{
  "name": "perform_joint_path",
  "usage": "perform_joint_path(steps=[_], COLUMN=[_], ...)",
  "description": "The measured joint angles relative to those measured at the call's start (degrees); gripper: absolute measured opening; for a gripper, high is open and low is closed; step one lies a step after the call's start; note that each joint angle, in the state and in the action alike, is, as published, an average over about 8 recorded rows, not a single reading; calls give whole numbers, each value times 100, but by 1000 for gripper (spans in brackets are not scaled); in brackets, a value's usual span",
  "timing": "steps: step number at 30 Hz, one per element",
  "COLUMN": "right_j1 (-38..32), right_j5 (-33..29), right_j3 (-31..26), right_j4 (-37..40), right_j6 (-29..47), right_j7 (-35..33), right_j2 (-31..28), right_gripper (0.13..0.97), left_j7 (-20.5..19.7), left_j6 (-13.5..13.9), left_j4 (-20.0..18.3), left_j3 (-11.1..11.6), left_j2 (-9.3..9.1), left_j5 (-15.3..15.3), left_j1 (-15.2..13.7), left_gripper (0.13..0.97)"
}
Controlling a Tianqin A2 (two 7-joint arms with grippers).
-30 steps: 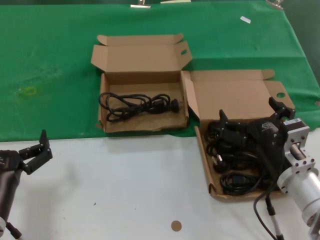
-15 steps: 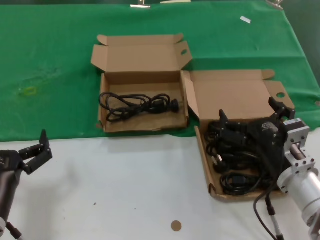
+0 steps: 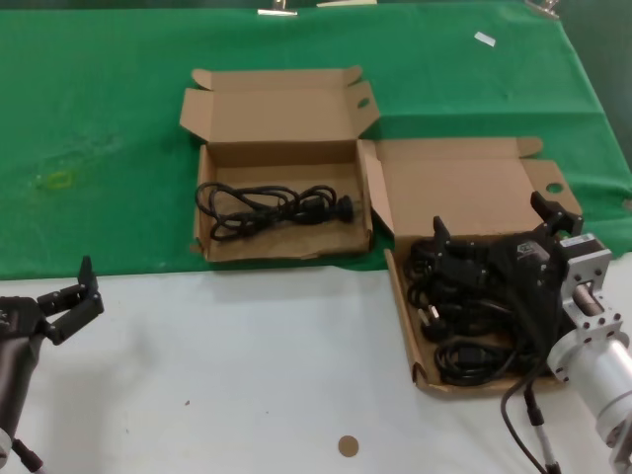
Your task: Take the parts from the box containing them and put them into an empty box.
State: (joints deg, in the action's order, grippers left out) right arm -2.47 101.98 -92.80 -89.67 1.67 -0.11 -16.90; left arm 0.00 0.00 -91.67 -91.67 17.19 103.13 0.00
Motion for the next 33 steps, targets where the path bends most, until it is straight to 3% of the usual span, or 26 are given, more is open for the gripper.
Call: perform_joint_path(steps=[33], right_j1=[0], right_j5=[0], right_j3=[0], right_j4=[0], right_j6=[0], right_j7=[0], right_j2=[0], right_gripper=[966], left_j7=[0], left_j6=[0], left_j4=[0], left_j3=[0], left_j2=[0], left_j5=[0], left_j1=[0], left_gripper=[966])
